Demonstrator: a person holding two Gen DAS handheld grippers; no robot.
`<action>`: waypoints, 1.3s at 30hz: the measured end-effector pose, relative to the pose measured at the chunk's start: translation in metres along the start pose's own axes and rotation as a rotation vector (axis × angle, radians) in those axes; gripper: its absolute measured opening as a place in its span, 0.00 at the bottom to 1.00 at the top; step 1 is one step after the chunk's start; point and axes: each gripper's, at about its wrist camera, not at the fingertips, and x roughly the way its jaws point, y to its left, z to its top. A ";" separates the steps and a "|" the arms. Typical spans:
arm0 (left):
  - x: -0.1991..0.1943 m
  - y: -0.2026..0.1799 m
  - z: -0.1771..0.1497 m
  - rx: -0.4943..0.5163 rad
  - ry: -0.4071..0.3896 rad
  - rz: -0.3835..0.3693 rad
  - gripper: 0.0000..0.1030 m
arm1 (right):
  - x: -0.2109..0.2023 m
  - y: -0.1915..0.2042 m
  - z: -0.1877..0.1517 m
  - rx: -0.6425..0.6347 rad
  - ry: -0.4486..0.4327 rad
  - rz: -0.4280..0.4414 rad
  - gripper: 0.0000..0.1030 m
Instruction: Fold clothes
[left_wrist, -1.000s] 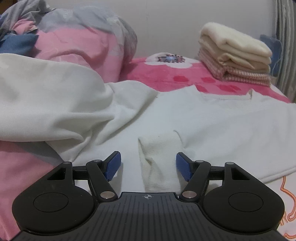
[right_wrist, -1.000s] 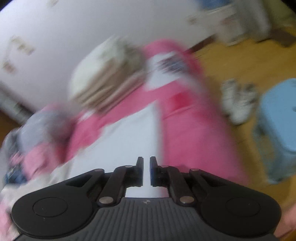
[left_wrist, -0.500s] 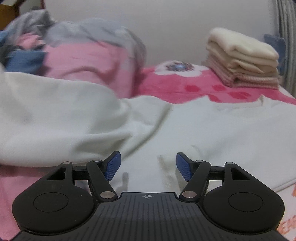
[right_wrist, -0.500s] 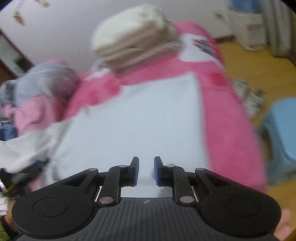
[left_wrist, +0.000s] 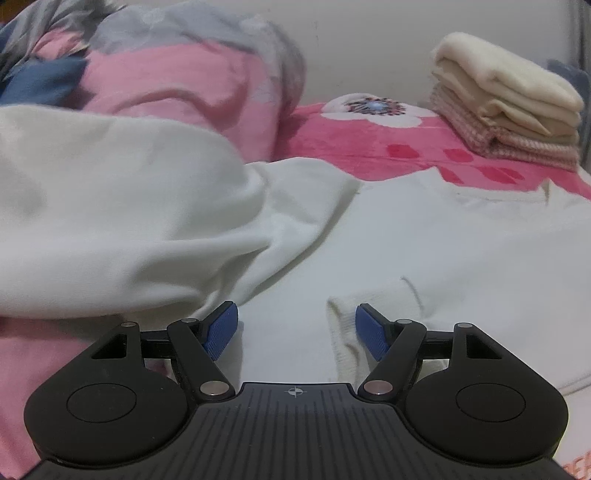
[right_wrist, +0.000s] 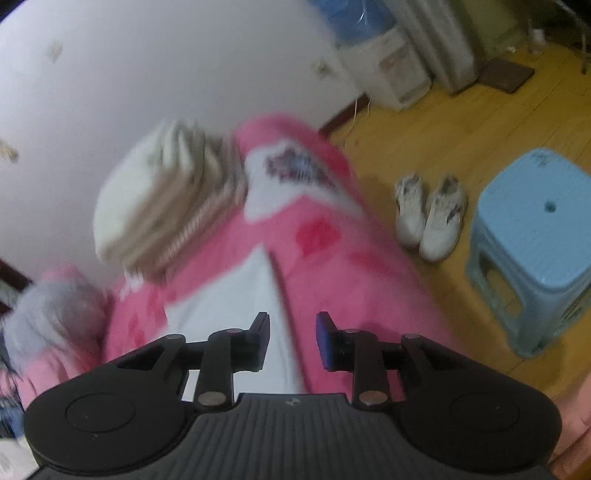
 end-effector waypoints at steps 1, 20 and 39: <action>-0.003 0.003 0.002 -0.025 0.013 -0.003 0.69 | 0.001 0.002 -0.001 0.004 0.014 0.027 0.29; -0.143 0.090 -0.011 -0.220 -0.197 0.057 0.80 | -0.011 0.182 -0.082 -0.597 0.127 0.186 0.42; -0.146 0.233 0.037 -0.520 -0.576 0.272 0.74 | 0.110 0.571 -0.180 -0.682 0.484 0.605 0.44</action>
